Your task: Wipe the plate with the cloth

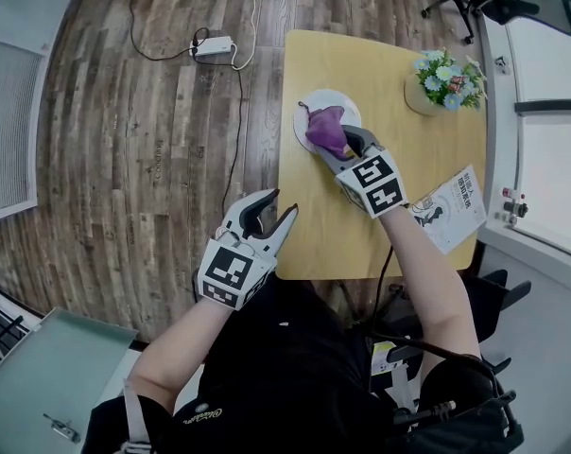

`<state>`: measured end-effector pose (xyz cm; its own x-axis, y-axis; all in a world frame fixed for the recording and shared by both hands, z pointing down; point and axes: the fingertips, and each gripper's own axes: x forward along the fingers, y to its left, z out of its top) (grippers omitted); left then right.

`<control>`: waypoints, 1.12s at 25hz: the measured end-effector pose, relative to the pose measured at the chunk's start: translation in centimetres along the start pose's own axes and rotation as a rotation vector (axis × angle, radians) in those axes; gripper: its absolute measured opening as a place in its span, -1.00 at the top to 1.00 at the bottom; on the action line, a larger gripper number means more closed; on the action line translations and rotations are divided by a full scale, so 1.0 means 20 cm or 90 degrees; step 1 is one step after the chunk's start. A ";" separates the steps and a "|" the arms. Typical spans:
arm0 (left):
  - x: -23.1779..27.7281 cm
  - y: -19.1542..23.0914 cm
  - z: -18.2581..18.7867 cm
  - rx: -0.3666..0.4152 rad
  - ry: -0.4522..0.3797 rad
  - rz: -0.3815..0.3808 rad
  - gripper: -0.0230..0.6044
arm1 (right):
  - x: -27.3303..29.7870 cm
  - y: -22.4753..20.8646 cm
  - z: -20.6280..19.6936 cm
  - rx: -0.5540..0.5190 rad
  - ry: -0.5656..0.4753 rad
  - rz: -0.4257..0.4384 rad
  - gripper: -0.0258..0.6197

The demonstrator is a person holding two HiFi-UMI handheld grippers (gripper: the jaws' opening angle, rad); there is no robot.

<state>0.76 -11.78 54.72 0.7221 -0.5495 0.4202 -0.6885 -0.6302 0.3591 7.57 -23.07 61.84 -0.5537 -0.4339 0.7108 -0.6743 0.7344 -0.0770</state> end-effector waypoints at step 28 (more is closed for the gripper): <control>0.04 0.00 -0.02 -0.001 0.008 -0.009 0.46 | -0.09 0.12 -0.18 0.023 0.038 0.043 0.42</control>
<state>1.34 -11.99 55.30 0.7307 -0.5338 0.4257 -0.6786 -0.6366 0.3664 8.60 -18.66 62.92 -0.5697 -0.3513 0.7430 -0.6539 0.7414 -0.1508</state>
